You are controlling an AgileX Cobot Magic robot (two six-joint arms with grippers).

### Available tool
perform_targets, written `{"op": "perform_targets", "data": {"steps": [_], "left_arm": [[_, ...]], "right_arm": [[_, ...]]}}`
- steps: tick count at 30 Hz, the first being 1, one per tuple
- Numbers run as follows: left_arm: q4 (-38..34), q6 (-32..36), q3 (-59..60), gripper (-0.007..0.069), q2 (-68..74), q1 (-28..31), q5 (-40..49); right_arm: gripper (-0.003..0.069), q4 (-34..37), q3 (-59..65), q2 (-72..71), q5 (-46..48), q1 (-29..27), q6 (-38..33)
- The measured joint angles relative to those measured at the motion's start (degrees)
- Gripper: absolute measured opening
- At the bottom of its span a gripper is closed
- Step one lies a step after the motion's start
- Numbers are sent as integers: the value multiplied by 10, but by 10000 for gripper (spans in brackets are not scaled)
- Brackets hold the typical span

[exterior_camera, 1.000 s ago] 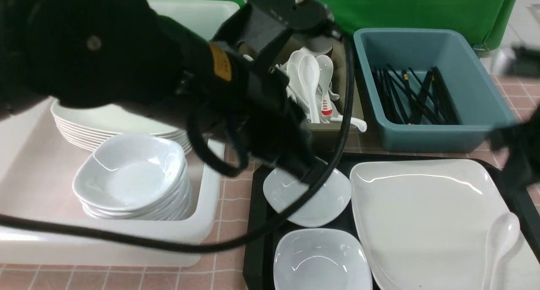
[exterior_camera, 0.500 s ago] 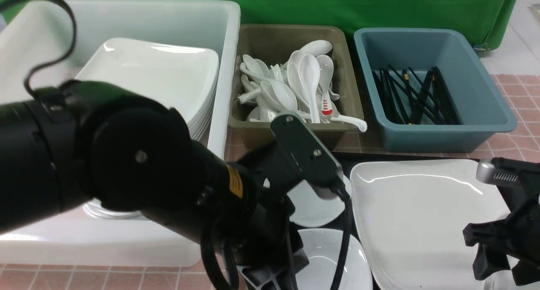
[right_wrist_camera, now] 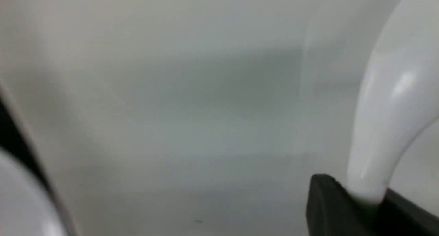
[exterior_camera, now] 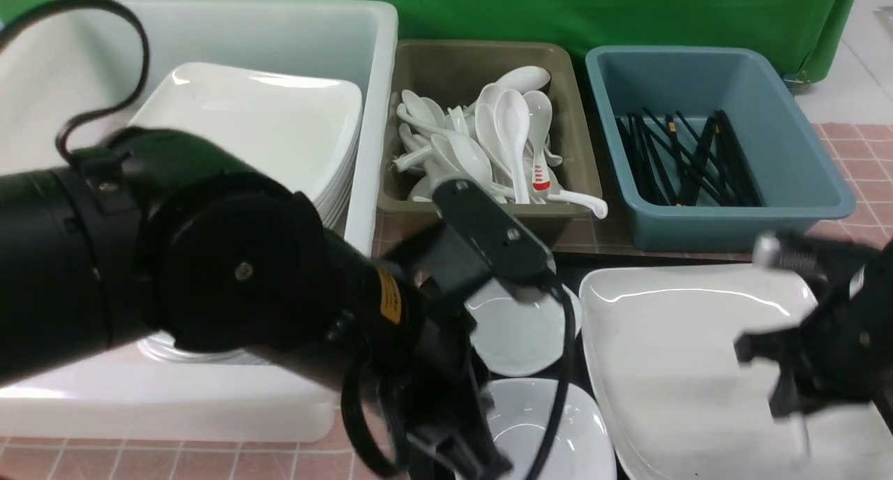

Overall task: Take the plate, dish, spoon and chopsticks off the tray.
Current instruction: Use the right arm to grab a soup spoon from the plate, then use the right arm to put the soup spoon into the small storage box in the middle

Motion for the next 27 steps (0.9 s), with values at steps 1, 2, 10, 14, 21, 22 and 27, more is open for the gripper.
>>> {"op": "perform_targets", "data": {"steps": [1,2,10,14,21,22,27], "left_arm": [[18,-22,-10,-4,0,5,0],[42,-47,-28,-4,0,16,-5],[57,-78,-112,-4,5,120,-111],[51,-76,-113,-4,12,147,-129],[23,-72,-113,-4,13,148,-96],[21,-72,-113,-4,13,148,-94],[-46,-27,-113,-4,30,142,-49]], "right_arm": [[99,26,-25,-6,0,1,-18],[99,54,-52,-10,-3,4,-37],[99,151,-349,96,-30,53,-122],[99,154,-534,238,-9,74,-115],[258,155,-681,375,63,81,-74],[268,155,-683,376,63,81,-74],[390,151,-719,375,165,82,-79]]}}
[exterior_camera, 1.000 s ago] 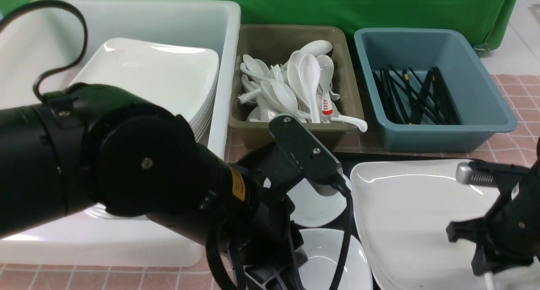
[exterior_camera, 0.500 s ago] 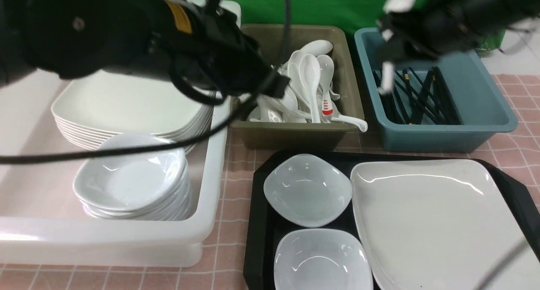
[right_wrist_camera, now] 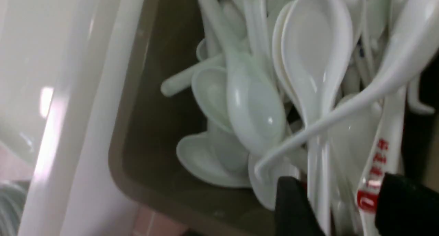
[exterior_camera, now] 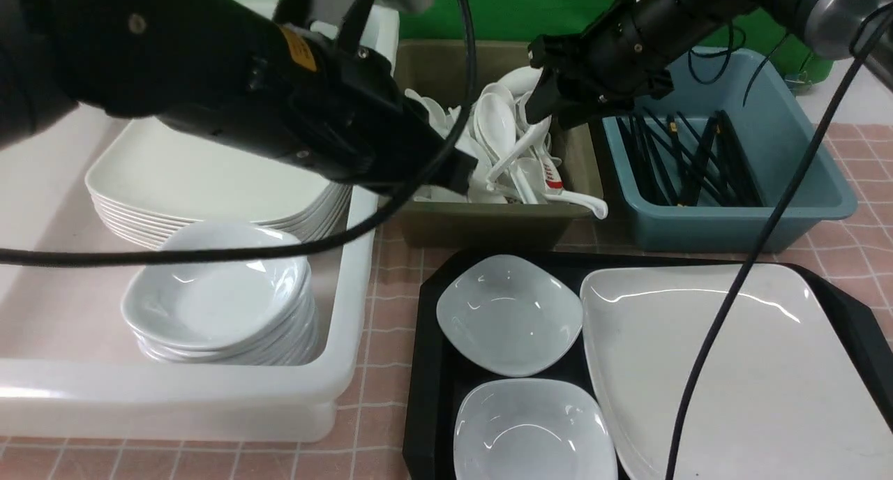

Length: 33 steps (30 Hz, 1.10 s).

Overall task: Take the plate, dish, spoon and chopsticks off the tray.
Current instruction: Use the right arm to put the soup spoon into the small storage box in the middle, then use the left arm to grab a small plate from the dinner plate

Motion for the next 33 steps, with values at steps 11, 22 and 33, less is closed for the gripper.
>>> {"op": "perform_targets", "data": {"steps": [11,22,33], "left_arm": [[-22,-18,-75,-4,155,-94,198],[37,13,-85,98,250,-94,168],[84,-36,-86,414,298,-94,133]], "right_arm": [[30,-50,152,-243,50,-6,-63],[30,-51,533,-550,46,-6,-129],[30,-41,655,-656,41,-6,-224]]}}
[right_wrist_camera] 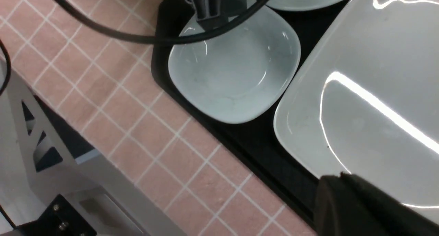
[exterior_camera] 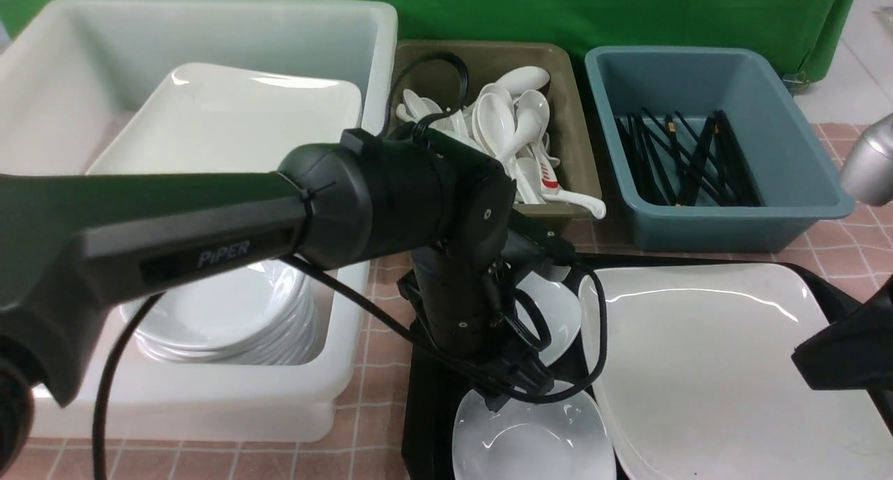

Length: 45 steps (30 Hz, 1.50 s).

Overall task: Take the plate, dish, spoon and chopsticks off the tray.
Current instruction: Use the left arm to grab a small plate from the dinner plate

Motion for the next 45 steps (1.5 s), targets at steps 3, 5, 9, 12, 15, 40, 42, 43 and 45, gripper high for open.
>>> {"op": "perform_targets", "data": {"steps": [3,5,9,12,15,40,42,43,45], "left_arm": [[-1,-3,0,441,14,0,0],[-4,-5,0,439,22,0,0],[-17,-2,0,412,30,0,1],[-26,6,0,363,34,0,1],[-35,9,0,295,39,0,2],[-28,-11,-5,20,-99,5,59],[-30,-12,-5,20,-106,5,57],[-31,-12,-5,20,-113,6,57],[-32,-13,-8,20,-132,10,60]], "right_arm": [[30,5,4,-4,-13,0,-6],[30,12,4,-4,-22,0,-9],[30,15,4,-4,-42,0,-10],[31,16,5,-4,-55,0,-11],[32,16,5,-4,-58,0,-13],[32,17,5,-4,-62,0,-23],[34,19,5,-4,-62,0,-23],[34,21,5,-4,-64,0,-23],[34,35,4,-4,-67,0,-32]]}}
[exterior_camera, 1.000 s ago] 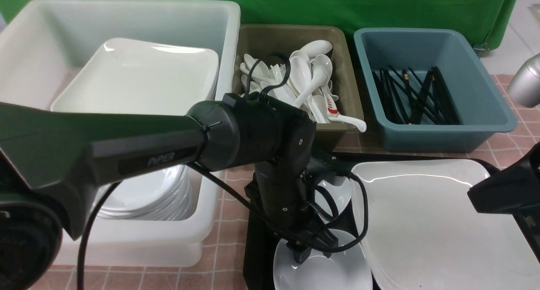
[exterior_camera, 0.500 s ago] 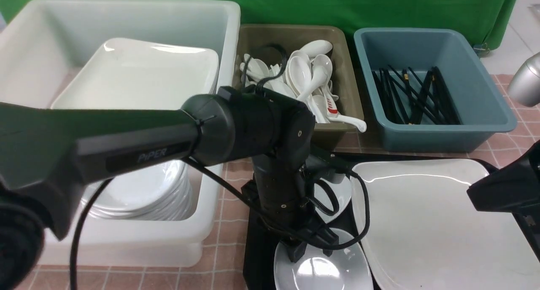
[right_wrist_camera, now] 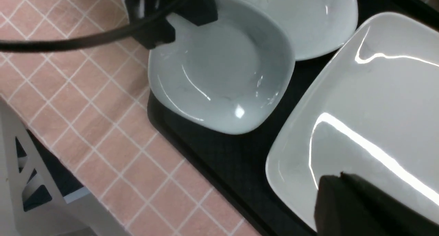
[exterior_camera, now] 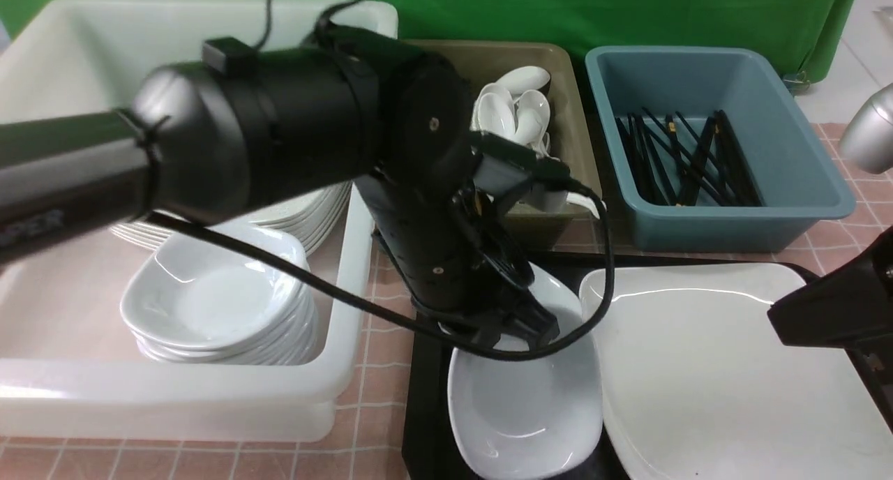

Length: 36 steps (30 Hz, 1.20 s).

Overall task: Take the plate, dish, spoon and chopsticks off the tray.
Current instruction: Use the left arm to put the small plate into the large storage box on the left

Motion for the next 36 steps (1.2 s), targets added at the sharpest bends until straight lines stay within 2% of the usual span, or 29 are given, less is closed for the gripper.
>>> {"op": "perform_targets", "data": {"steps": [4,7,11,14,18,21,25,29,32,33,34,35,36], "left_arm": [[-25,7,-31,20,-50,51,30],[-51,19,-45,20,-100,125,35],[-95,34,-31,20,-157,269,41],[-141,49,28,20,-188,385,32],[-175,54,117,20,-201,469,7],[-194,63,173,20,-201,493,-3],[-214,68,216,25,-201,494,-17],[-181,58,224,77,-201,494,-25],[-123,45,218,190,-203,494,-15],[-100,34,207,249,-207,494,-6],[-91,29,197,290,-209,494,2],[-88,29,194,298,-210,494,3],[-85,24,174,346,-216,494,14]], "right_arm": [[34,62,-35,1,-4,2,-39],[30,109,-76,11,-7,19,-65],[30,126,-135,51,-9,97,-80],[30,107,-174,102,-14,176,-74],[30,75,-202,144,-14,229,-68],[30,60,-218,165,-19,251,-66],[30,51,-222,173,-39,253,-50],[30,45,-223,175,-46,253,-42],[30,21,-223,175,-45,253,-24],[30,2,-226,175,-44,253,-7],[30,-12,-229,175,-40,253,3],[30,-20,-230,175,-39,253,9],[30,-52,-237,175,-25,253,34]]}}
